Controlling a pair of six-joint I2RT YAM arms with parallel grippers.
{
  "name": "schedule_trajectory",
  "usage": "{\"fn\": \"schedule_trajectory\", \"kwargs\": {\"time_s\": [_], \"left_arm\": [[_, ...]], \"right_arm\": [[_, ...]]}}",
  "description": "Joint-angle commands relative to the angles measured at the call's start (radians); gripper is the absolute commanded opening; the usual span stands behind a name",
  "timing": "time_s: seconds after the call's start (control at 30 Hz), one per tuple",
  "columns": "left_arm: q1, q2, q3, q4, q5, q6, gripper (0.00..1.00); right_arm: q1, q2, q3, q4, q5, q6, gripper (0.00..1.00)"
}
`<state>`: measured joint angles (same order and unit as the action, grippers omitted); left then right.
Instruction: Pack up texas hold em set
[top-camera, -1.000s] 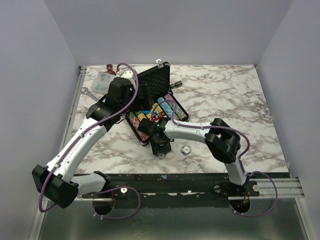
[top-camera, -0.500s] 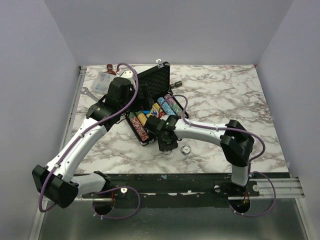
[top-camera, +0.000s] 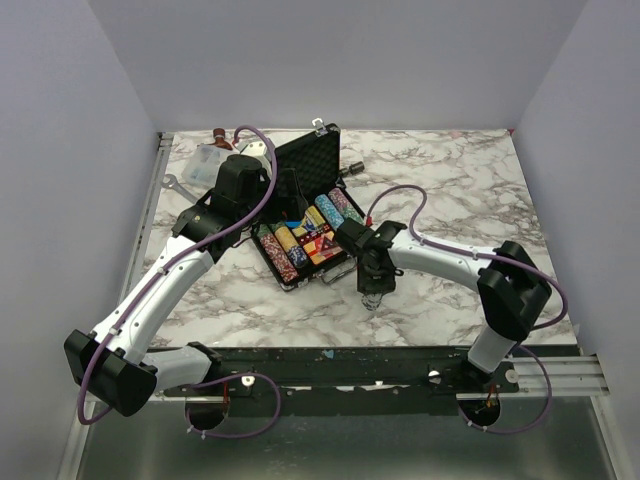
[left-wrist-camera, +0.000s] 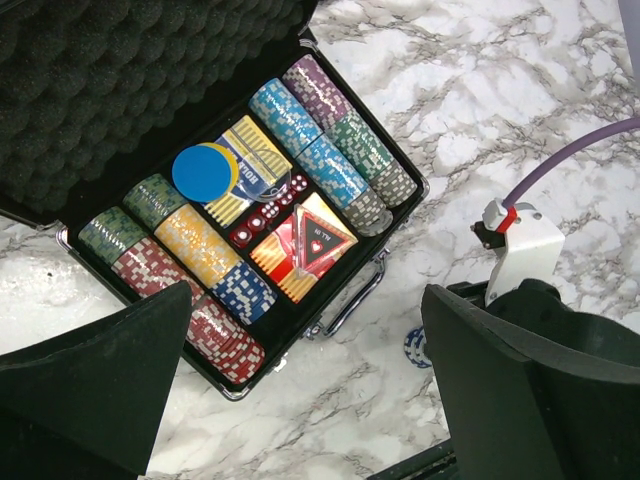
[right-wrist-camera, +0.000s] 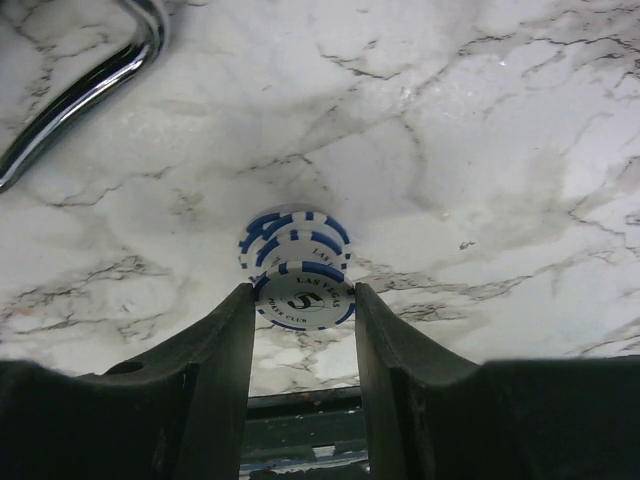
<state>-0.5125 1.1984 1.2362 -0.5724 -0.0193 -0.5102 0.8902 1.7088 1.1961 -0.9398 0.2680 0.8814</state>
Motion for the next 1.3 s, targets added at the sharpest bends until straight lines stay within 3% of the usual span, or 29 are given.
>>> {"fn": "schedule_trajectory", "kwargs": {"time_s": [0.0, 0.43, 0.83, 0.9, 1.03, 1.27], "left_arm": [[0.002, -0.001, 0.018, 0.005, 0.019, -0.001, 0.96], [0.002, 0.002, 0.019, 0.007, 0.044, 0.002, 0.96], [0.002, -0.004, 0.021, 0.006, 0.052, 0.004, 0.96], [0.002, -0.004, 0.021, 0.006, 0.057, 0.003, 0.96], [0.002, -0.008, 0.02, 0.006, 0.057, 0.003, 0.96], [0.002, -0.019, 0.02, 0.008, 0.06, 0.002, 0.96]], "right_arm": [[-0.02, -0.021, -0.019, 0.025, -0.004, -0.01, 0.42], [-0.022, 0.046, 0.022, 0.04, -0.028, -0.032, 0.48], [-0.026, -0.005, 0.031, 0.025, -0.041, 0.008, 0.65], [-0.041, -0.034, 0.021, 0.027, -0.042, 0.055, 0.72], [-0.095, -0.109, -0.037, 0.066, -0.074, 0.187, 0.99], [-0.166, -0.226, -0.166, 0.064, -0.115, 0.516, 1.0]]}}
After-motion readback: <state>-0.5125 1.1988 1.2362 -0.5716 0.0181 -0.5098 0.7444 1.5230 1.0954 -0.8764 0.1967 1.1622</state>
